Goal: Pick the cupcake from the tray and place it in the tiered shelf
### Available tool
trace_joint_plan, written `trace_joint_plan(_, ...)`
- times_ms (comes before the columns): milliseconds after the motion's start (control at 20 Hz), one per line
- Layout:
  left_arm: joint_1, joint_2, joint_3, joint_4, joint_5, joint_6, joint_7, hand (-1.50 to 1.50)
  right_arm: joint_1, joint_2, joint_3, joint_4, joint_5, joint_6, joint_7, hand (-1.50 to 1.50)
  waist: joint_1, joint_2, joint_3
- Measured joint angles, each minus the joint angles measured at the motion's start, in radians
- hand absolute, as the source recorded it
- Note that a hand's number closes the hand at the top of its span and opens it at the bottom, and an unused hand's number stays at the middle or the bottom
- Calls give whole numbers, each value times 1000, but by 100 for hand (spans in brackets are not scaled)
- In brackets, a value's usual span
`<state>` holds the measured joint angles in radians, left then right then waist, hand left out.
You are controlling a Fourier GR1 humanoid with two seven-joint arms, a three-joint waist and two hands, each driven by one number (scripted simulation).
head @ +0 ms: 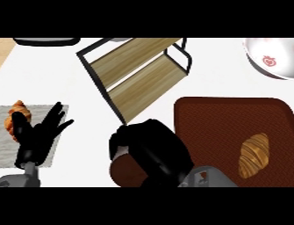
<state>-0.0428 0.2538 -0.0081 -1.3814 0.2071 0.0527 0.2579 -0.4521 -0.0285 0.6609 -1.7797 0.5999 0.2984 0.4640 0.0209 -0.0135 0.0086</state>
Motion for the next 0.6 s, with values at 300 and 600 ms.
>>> trace_joint_plan(300,27,5,19,-20,1,4,-5,0,-86,-29,-190,-315,-170,180,147,150,-26,1,-1)
trace_joint_plan(600,25,-6,16,-34,-12,14,9,0,-308,-6,-425,-353,-333,274,340,150,-22,4,-2)
